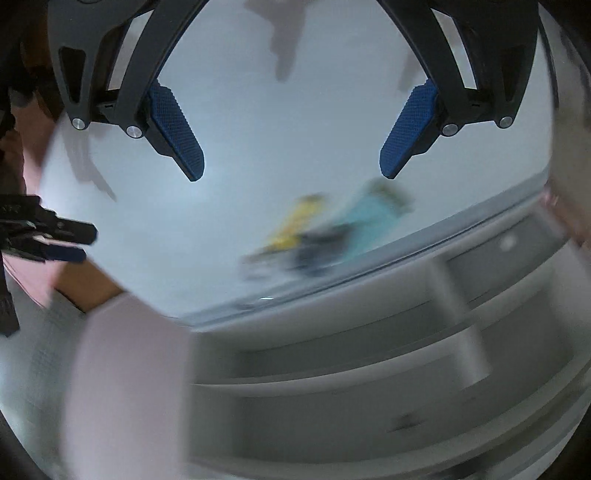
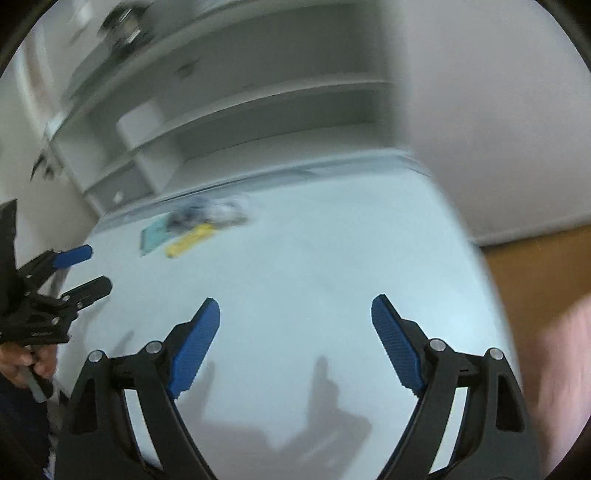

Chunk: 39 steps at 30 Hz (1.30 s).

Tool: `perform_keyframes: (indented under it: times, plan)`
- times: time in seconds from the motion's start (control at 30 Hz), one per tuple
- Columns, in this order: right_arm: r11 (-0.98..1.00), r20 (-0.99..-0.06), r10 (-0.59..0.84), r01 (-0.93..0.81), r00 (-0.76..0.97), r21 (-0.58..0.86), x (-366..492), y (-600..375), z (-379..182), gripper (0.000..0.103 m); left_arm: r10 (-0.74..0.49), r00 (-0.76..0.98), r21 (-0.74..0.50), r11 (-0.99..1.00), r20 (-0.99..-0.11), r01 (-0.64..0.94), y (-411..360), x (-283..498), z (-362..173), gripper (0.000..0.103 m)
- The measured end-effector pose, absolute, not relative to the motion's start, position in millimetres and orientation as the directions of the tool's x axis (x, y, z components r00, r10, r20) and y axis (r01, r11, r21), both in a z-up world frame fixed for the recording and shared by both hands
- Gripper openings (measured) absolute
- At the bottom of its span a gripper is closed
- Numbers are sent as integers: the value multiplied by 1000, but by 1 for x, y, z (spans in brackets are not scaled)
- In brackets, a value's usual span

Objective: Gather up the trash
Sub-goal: 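Grasp the white tissue with the right tool while the left grasps the blue cigarette pack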

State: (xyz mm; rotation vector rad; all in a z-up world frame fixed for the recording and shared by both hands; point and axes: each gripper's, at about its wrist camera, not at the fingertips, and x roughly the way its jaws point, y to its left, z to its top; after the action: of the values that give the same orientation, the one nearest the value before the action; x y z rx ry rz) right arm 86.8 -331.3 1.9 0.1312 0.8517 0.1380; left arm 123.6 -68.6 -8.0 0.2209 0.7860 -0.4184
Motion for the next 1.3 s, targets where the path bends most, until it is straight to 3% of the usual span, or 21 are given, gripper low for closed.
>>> perform_keyframes:
  times: [0.23, 0.47, 0.53, 0.57, 0.6, 0.83, 1.13, 1.17, 1.2, 1.23, 1.3]
  plan:
    - [977, -798, 189, -190, 572, 96, 205, -252, -25, 81, -182, 625, 28, 950, -759, 310, 14, 161, -34, 93]
    - [978, -836, 165, -200, 523, 67, 259, -232, -51, 81, -179, 615, 53, 939, -768, 339, 16, 190, -49, 93]
    - [978, -838, 165, -195, 521, 71, 265, -232, -53, 72, -187, 621, 67, 929, -761, 363, 8, 199, -48, 93]
    - [980, -835, 153, -189, 529, 60, 264, -233, -52, 61, -187, 624, 78, 925, -758, 372, 0, 201, -46, 93]
    - [982, -833, 134, -185, 536, 39, 261, -236, -49, 60, -193, 621, 88, 916, -760, 392, -7, 206, -46, 93]
    - [971, -804, 193, -228, 562, 74, 217, -249, -26, 59, -200, 592, 192, 825, -781, 532, -54, 239, -63, 93]
    - [963, -785, 256, -217, 564, 159, 143, -291, -8, 60, -236, 529, 54, 878, -815, 475, -52, 284, -73, 94]
    - [965, -786, 251, -209, 564, 158, 133, -296, -9, 60, -248, 516, 27, 884, -820, 467, -49, 286, -74, 93]
    - [967, -787, 244, -200, 567, 156, 125, -297, -11, 60, -241, 530, 32, 891, -813, 453, -47, 286, -73, 83]
    - [969, -786, 240, -190, 570, 159, 115, -302, -12, 60, -241, 544, 34, 894, -804, 447, -45, 285, -71, 61]
    - [973, -785, 229, -153, 575, 172, 93, -319, -11, 60, -192, 551, 65, 909, -812, 412, -43, 282, -69, 59]
